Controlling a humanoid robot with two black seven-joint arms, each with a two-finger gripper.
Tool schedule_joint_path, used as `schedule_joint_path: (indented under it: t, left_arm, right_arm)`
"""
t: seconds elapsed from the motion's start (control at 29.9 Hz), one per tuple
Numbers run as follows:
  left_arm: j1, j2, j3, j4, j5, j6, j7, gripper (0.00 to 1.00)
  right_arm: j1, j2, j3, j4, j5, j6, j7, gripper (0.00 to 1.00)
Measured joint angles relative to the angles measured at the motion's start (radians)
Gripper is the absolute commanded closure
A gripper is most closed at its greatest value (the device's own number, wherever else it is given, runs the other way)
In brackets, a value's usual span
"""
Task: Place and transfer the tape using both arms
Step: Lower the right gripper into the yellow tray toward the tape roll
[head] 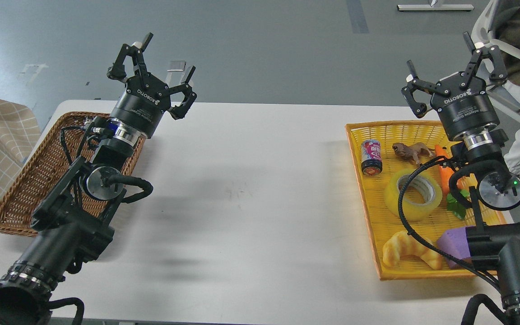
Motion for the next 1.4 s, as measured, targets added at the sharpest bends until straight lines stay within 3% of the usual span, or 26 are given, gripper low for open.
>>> schedule_joint_path:
  t: [0.6, 0.87, 1.4]
  left_arm:
    - [0.000, 0.000, 0.000, 0.000, 0.003, 0.000, 0.000, 0.02]
    - [0.000, 0.000, 0.000, 0.000, 0.003, 0.000, 0.000, 0.02]
    - [-0.001, 0.002, 0.010, -0.001, 0.005, 0.000, 0.002, 0.02]
  right_arm:
    - [0.010, -0.002, -0.096, 0.004, -0.015, 0.000, 0.000, 0.00]
    - [0.025, -0.106, -0.247, 0.007, -0.052, 0.000, 0.004, 0.00]
    - [0.063, -0.329, -0.513, 0.155, -0.653, 0.000, -0.001, 0.00]
